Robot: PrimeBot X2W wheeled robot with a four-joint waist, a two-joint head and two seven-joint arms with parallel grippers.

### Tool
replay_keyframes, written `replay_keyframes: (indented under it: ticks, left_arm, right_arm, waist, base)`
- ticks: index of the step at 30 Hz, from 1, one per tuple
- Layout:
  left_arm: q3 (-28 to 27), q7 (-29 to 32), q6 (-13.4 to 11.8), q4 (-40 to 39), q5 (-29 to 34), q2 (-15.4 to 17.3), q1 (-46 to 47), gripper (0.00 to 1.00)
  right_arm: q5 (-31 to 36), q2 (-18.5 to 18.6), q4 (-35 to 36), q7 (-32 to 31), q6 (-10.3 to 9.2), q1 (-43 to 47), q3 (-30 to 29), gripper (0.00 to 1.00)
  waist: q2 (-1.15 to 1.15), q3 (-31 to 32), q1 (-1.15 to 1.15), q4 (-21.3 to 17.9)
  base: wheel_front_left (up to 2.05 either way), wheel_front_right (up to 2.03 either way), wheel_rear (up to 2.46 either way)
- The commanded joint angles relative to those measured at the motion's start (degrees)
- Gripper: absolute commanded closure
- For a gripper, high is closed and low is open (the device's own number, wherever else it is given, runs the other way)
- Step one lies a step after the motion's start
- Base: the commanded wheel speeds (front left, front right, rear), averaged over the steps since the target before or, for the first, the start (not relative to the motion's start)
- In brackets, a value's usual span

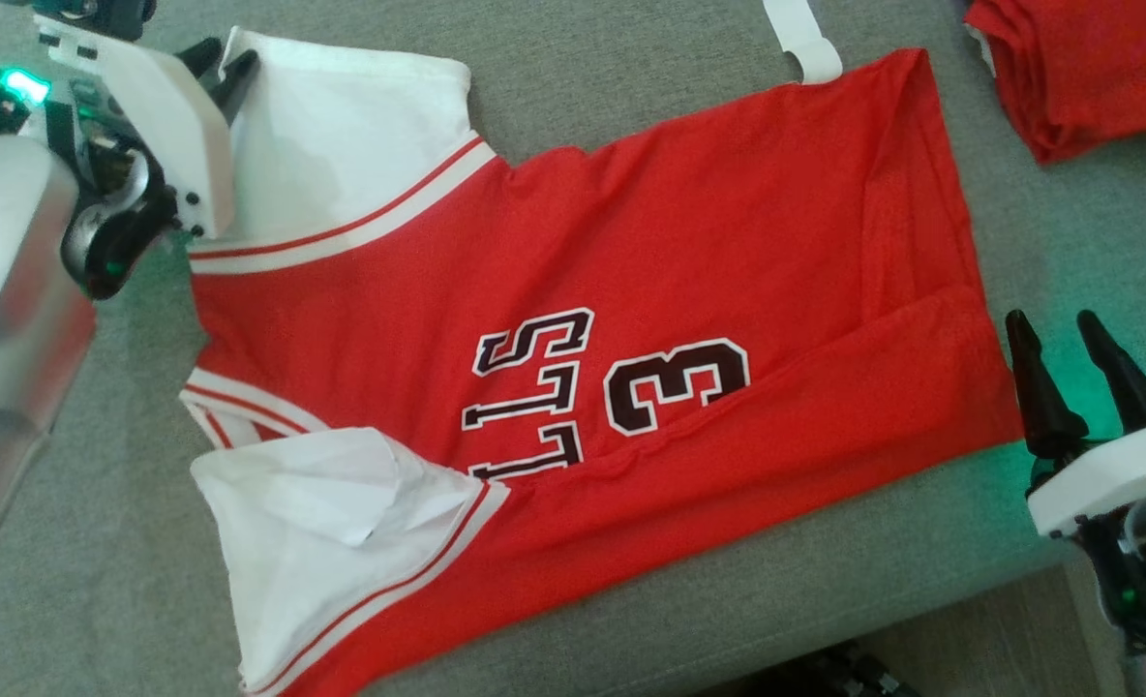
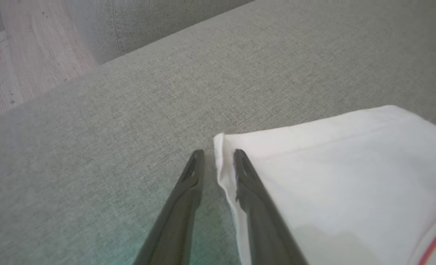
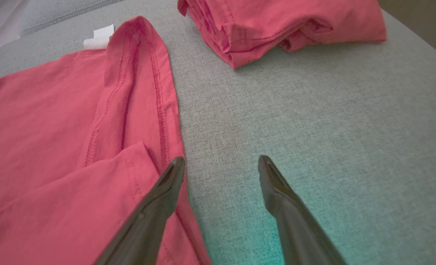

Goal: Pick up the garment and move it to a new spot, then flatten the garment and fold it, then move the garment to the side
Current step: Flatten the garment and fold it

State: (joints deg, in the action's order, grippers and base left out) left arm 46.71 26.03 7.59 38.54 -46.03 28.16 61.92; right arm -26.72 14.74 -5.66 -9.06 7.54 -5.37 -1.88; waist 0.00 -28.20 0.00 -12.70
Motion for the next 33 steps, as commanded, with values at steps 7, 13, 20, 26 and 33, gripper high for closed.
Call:
replay_keyframes:
  ticks: [7, 13, 20, 26, 33]
  left_arm:
    - [1.0, -5.1, -0.1, -1.3, -2.7, 1.4, 4.4, 1.00]
    - [4.3, -8.4, -0.1, -1.7, -3.8, 1.3, 5.6, 1.00]
    - [9.1, -11.5, -0.1, -3.3, -5.3, 0.7, 7.2, 1.00]
    - [13.0, -13.0, -0.1, -5.0, -7.4, 0.4, 9.2, 1.00]
    - [16.2, -14.1, -0.1, -5.7, -8.9, 0.1, 11.1, 1.00]
  right_arm:
    - [0.2, 1.8, 2.1, 0.2, -0.05, -1.3, 0.1, 0.00]
    - [-0.5, 2.3, 3.2, -1.4, -0.05, -3.9, 1.6, 0.00]
    - [-3.0, 3.7, 2.1, -5.6, -0.05, -10.1, 4.5, 0.00]
    - [-5.6, 2.2, -6.8, -9.4, -0.05, -20.9, 6.6, 0.00]
    - [-4.2, 0.5, -16.1, -9.8, -0.05, -28.3, 7.2, 0.00]
  waist:
    - [0.00, -0.1, 0.00, 0.8]
    - [0.00, 1.2, 0.00, 1.9]
    - [0.00, 2.8, 0.00, 3.8]
    - [0.00, 2.8, 0.00, 5.3]
    - [0.00, 2.2, 0.00, 6.6]
  base:
    - [0.00, 0.00, 0.00]
    - [0.00, 0.00, 0.00]
    - [0.00, 0.00, 0.00]
    - [0.00, 0.00, 0.00]
    - [0.00, 0.00, 0.00]
